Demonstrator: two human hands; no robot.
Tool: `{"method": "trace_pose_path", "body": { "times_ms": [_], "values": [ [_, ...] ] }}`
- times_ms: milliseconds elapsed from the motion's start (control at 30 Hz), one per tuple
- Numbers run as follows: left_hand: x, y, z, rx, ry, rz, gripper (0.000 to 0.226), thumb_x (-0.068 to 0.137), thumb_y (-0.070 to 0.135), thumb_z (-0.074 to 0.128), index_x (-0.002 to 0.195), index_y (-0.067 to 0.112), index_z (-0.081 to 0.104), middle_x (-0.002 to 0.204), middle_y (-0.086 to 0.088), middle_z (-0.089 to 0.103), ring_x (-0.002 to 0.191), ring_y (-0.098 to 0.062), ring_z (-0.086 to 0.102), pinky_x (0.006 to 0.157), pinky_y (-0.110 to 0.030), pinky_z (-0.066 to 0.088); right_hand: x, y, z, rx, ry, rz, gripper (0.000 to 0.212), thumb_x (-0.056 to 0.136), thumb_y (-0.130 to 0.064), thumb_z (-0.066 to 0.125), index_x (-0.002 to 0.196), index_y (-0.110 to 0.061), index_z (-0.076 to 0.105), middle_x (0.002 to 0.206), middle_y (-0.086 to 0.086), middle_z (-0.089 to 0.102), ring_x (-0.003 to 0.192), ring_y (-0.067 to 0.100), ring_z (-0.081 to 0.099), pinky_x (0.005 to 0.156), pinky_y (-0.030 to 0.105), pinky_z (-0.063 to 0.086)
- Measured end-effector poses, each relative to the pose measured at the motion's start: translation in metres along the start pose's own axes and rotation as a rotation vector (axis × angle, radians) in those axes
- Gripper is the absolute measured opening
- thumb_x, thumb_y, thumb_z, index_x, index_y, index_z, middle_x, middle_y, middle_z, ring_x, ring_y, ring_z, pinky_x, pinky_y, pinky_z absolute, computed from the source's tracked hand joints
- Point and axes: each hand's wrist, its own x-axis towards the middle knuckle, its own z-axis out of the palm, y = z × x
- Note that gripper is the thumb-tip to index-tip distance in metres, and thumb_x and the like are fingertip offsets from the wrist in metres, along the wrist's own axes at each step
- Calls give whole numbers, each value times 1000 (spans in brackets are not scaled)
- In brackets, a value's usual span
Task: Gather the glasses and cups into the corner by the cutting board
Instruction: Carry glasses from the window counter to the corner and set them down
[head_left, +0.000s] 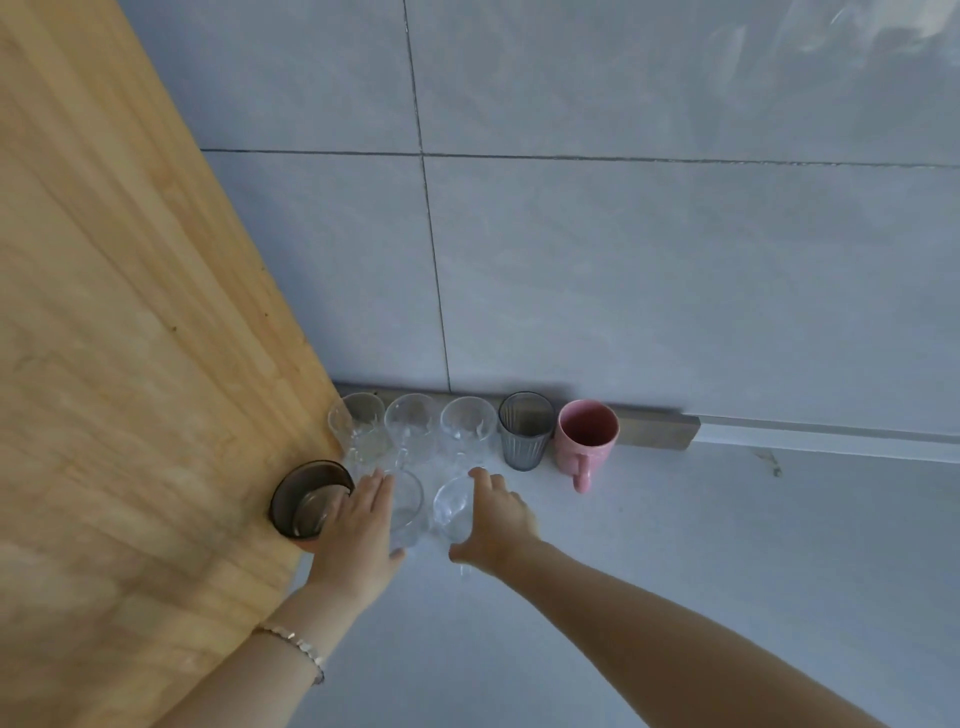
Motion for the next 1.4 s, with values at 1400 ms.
{"method": "trace_pose_path", "body": {
  "times_ms": [1400],
  "values": [
    [-323,884,42,5,-539,1082,25,90,25,48,109,17,63,116,-3,66,108,-22,61,95,-30,48,-762,700,-162,266,480,1298,40,90,-28,49,128,-15,52,124,7,60,115,26,56,88,29,45]
  ]
}}
